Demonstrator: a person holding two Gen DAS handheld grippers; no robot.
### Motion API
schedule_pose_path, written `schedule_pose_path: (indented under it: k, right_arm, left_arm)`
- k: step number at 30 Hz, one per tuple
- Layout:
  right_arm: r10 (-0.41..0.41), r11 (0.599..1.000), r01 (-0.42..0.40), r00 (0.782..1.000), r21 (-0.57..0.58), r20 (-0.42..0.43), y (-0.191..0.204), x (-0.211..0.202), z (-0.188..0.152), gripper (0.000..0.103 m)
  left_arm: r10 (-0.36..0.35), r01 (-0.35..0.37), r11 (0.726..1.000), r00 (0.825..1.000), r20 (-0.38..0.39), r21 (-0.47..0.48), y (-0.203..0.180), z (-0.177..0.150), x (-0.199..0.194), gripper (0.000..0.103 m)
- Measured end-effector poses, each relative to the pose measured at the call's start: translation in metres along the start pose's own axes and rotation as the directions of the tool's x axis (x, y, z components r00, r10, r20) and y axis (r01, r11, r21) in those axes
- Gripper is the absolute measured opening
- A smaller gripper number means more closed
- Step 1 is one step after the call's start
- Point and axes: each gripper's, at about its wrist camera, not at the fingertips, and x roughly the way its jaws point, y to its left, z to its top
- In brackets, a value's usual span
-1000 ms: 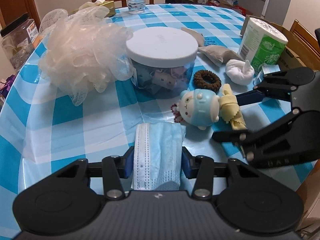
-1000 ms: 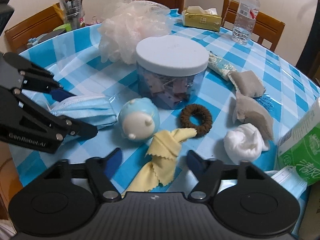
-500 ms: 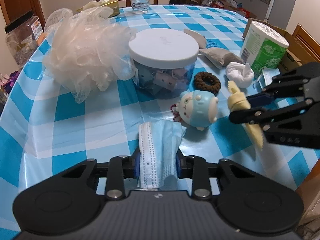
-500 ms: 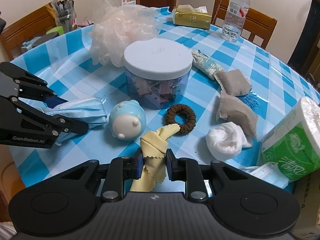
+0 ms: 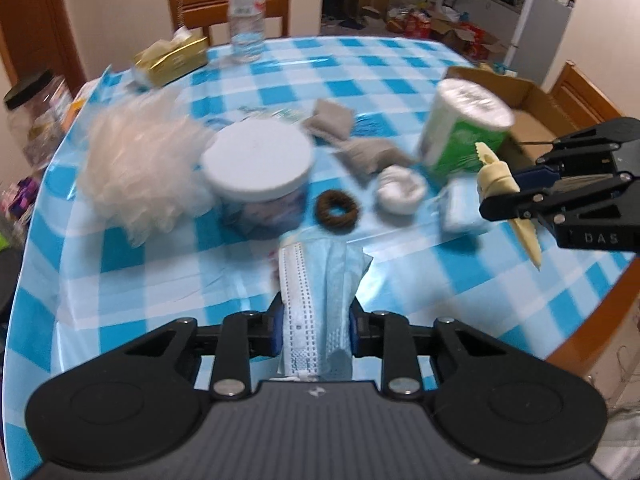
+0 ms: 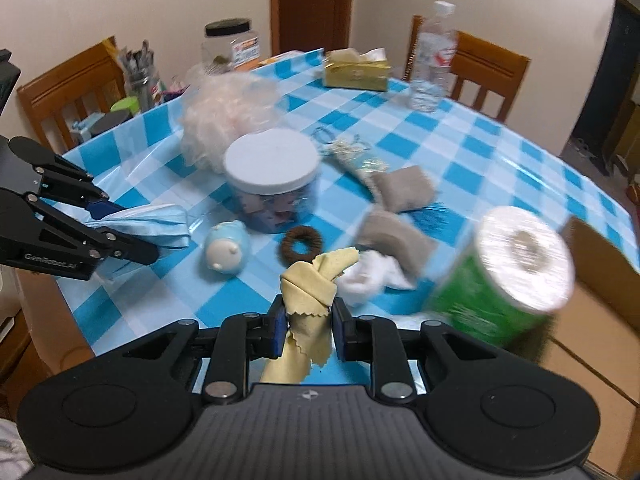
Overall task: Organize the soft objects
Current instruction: 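Drop the yellow cloth into the cardboard box with the right tool while the left tool drops the mask in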
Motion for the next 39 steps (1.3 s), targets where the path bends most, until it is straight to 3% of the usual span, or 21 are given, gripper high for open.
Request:
schedule_pose_path:
  k: [10, 19, 21, 25, 26, 32, 39]
  right_arm:
    - [-0.131, 0.989, 0.13, 0.991, 0.066, 0.021, -0.076, -0.066, -0.027, 0.027]
    - [-0.212, 0.973, 0.209, 0.977, 0.103, 0.027, -0.142, -0.08, -0.043, 0.029]
    - [-0.215, 0.971, 0.211, 0.976, 0.112, 0.028, -0.151, -0.078, -0.045, 0.038]
    - [-0.207, 0.971, 0.201, 0.977, 0.128, 0.04, -0.164, -0.072, -0.05, 0.085]
    - [-0.196, 0.973, 0.189, 0.98, 0.133, 0.042, -0.165, -0.072, -0.052, 0.093]
    - [-0.153, 0.977, 0.142, 0.987, 0.159, 0.057, -0.172, -0.073, -0.066, 0.103]
    - [-0.2, 0.957, 0.18, 0.977, 0.226, 0.073, -0.181, -0.083, -0.081, 0.103]
  left_arm:
    - [-0.098, 0.091, 0.99, 0.993, 0.059, 0.111, -0.073, 0.044, -0.005, 0.027]
    - [-0.142, 0.12, 0.974, 0.984, 0.107, 0.19, -0.135, 0.09, 0.013, 0.027]
    - [-0.144, 0.119, 0.972, 0.983, 0.114, 0.202, -0.146, 0.1, 0.018, 0.027]
    - [-0.147, 0.118, 0.967, 0.982, 0.118, 0.225, -0.167, 0.121, 0.031, 0.027]
    - [-0.146, 0.116, 0.966, 0.982, 0.12, 0.232, -0.172, 0.126, 0.035, 0.027]
    - [-0.173, 0.136, 0.958, 0.976, 0.133, 0.251, -0.201, 0.161, 0.059, 0.027]
    - [-0.198, 0.16, 0.952, 0.972, 0.127, 0.259, -0.23, 0.201, 0.101, 0.03]
